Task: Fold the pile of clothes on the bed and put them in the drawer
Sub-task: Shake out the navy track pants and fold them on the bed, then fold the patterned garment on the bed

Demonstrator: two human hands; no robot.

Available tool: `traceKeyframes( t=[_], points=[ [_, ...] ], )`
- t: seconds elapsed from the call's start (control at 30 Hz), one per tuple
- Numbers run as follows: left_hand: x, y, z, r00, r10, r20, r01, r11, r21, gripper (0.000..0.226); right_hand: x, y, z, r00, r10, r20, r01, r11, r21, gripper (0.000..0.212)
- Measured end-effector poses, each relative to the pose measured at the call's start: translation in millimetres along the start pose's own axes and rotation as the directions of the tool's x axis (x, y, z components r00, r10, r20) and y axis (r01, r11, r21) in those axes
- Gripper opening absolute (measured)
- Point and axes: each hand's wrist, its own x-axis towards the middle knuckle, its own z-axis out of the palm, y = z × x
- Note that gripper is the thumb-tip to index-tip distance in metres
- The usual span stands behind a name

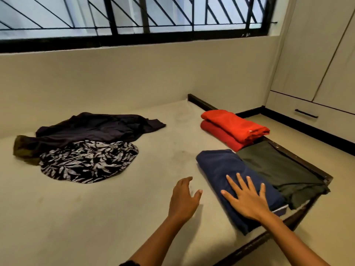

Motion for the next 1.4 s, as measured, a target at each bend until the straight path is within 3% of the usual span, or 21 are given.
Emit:
traceKeyframes(
  t=[0.07, 0.17, 0.27, 0.4, 0.6, 0.7, 0.77, 0.83, 0.9, 0.97, 1.07, 1.17, 1.23, 1.3, 1.4],
  points=[
    [8, -16, -33, 0.997, 0.027, -0.076, -0.026, 0.999, 0.021, 0.048, 3, -22, -16, 0.999, 0.037, 0.032, -0.039, 0.998, 0.056, 0.076],
    [25, -46, -80, 0.973, 0.091, -0.212, -0.058, 0.986, 0.157, 0.041, 8, -69, -25, 0.993, -0.046, -0.113, 0.055, 0.995, 0.086, 0.074],
    [40, -90, -130, 0.949, 0.13, -0.286, -0.021, 0.934, 0.356, 0.044, 24, -145, -14, 0.945, -0.283, -0.162, 0.297, 0.952, 0.07, 0.07],
    [53, -146, -183, 0.94, 0.087, -0.329, 0.108, 0.841, 0.531, 0.072, 53, -244, 9, 0.835, -0.547, -0.063, 0.544, 0.837, -0.063, 0.087],
    [74, -222, -229, 0.947, -0.144, -0.286, 0.306, 0.67, 0.677, 0.098, 107, -349, 42, 0.781, -0.625, 0.004, 0.622, 0.777, -0.093, 0.107],
    [88, -238, -232, 0.958, -0.188, -0.219, 0.288, 0.665, 0.69, 0.101, 129, -366, 52, 0.778, -0.608, 0.158, 0.626, 0.773, -0.109, 0.111],
    [96, -243, -230, 0.971, -0.184, -0.154, 0.238, 0.656, 0.716, 0.095, 140, -372, 51, 0.765, -0.595, 0.248, 0.631, 0.769, -0.104, 0.098],
    [99, -247, -226, 0.978, -0.162, -0.136, 0.21, 0.677, 0.706, 0.08, 145, -374, 55, 0.782, -0.606, 0.146, 0.619, 0.783, -0.068, 0.067],
    [96, -250, -221, 0.978, -0.129, -0.166, 0.207, 0.722, 0.66, 0.062, 138, -375, 64, 0.792, -0.6, -0.113, 0.603, 0.798, -0.015, 0.035],
    [95, -246, -221, 0.974, -0.102, -0.201, 0.203, 0.783, 0.588, 0.05, 127, -376, 69, 0.777, -0.575, -0.257, 0.598, 0.801, 0.014, 0.031],
    [93, -229, -232, 0.972, -0.031, -0.232, 0.129, 0.897, 0.422, 0.041, 116, -380, 52, 0.827, -0.513, -0.227, 0.552, 0.817, 0.166, 0.031],
    [85, -201, -248, 0.957, 0.041, -0.286, 0.049, 0.953, 0.3, 0.039, 95, -381, 13, 0.831, -0.476, -0.288, 0.553, 0.653, 0.517, 0.016],
    [74, -170, -265, 0.931, 0.07, -0.359, 0.019, 0.971, 0.239, 0.031, 69, -378, -21, 0.813, -0.492, -0.31, 0.56, 0.517, 0.647, 0.006],
    [59, -135, -286, 0.898, 0.079, -0.434, 0.0, 0.984, 0.181, 0.022, 39, -372, -56, 0.779, -0.543, -0.312, 0.557, 0.373, 0.742, 0.012],
    [32, -82, -316, 0.869, 0.102, -0.484, -0.042, 0.99, 0.132, 0.017, 2, -359, -103, 0.731, -0.603, -0.319, 0.57, 0.281, 0.772, 0.04]
  ],
)
